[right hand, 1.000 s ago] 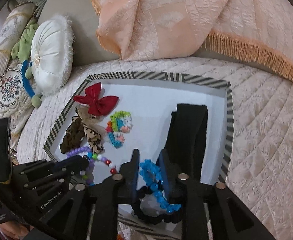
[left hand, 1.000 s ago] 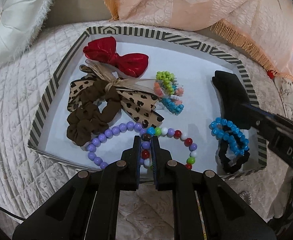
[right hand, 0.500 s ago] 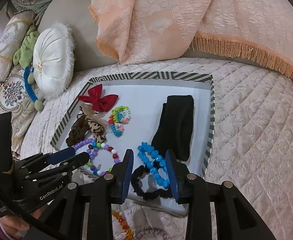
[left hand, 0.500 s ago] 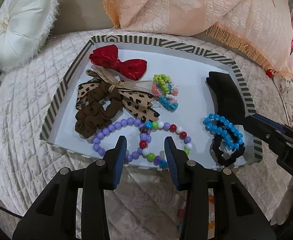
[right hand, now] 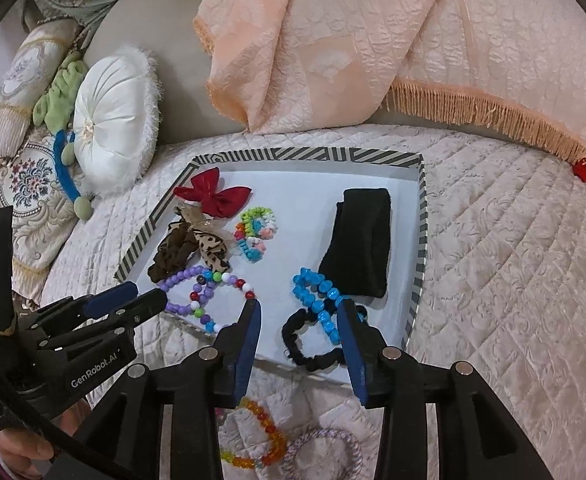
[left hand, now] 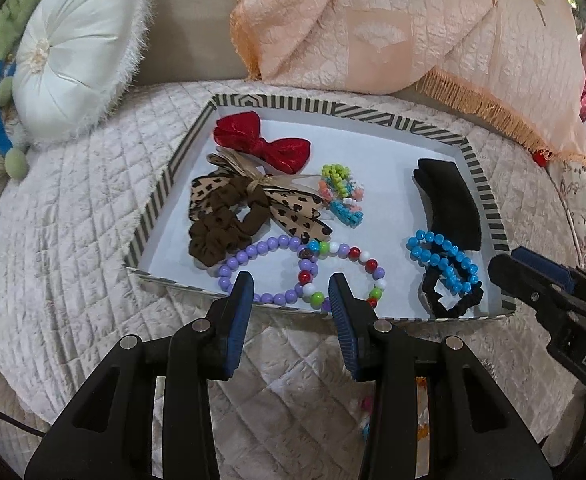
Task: Organize jewelry
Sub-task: 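Open left gripper releasing multicolour bracelet while right releases blue bracelet on hair band, then move both grippers to the remaining bracelets beside the tray, then grasp rainbow bracelet with pink heart in left gripper while right grasps braided lavender bracelet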
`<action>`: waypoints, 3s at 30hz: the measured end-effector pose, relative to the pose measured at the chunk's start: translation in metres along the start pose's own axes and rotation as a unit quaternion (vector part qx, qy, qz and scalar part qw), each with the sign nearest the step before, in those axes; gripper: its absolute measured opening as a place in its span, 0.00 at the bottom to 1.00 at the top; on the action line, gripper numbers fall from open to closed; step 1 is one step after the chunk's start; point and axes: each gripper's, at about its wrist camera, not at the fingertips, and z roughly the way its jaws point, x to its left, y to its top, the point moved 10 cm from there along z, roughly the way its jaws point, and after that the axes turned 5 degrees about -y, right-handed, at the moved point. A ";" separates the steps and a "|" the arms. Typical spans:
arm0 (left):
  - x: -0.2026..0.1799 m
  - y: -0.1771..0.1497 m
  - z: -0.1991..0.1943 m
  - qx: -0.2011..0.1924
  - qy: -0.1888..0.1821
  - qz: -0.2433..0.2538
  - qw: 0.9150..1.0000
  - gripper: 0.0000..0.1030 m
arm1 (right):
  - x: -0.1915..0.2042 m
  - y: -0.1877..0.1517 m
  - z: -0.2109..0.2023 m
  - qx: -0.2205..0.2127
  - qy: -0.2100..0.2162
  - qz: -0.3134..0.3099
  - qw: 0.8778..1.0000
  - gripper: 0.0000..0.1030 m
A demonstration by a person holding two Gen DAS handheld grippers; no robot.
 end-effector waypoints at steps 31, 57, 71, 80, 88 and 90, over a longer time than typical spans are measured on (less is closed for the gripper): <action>-0.006 -0.032 -0.060 -0.040 0.009 0.012 0.999 0.37 | 0.008 -0.057 -0.055 -0.021 -0.023 0.004 1.000 0.49; -0.028 -0.073 -0.036 0.024 -0.053 0.017 0.998 0.38 | -0.036 -0.109 -0.045 0.023 -0.044 0.037 0.998 0.51; -0.045 -0.088 -0.004 0.087 -0.115 -0.012 0.990 0.50 | -0.047 -0.124 -0.014 0.056 -0.057 0.031 0.996 0.51; -0.060 -0.075 0.015 0.109 -0.121 0.052 0.985 0.54 | -0.042 -0.123 -0.006 0.057 -0.059 0.010 0.997 0.51; -0.064 -0.081 0.031 0.136 -0.128 0.133 0.973 0.54 | -0.043 -0.121 -0.001 0.054 -0.058 -0.002 0.997 0.51; -0.063 -0.081 0.035 0.140 -0.127 0.141 0.972 0.54 | -0.043 -0.119 0.001 0.053 -0.060 -0.006 0.997 0.51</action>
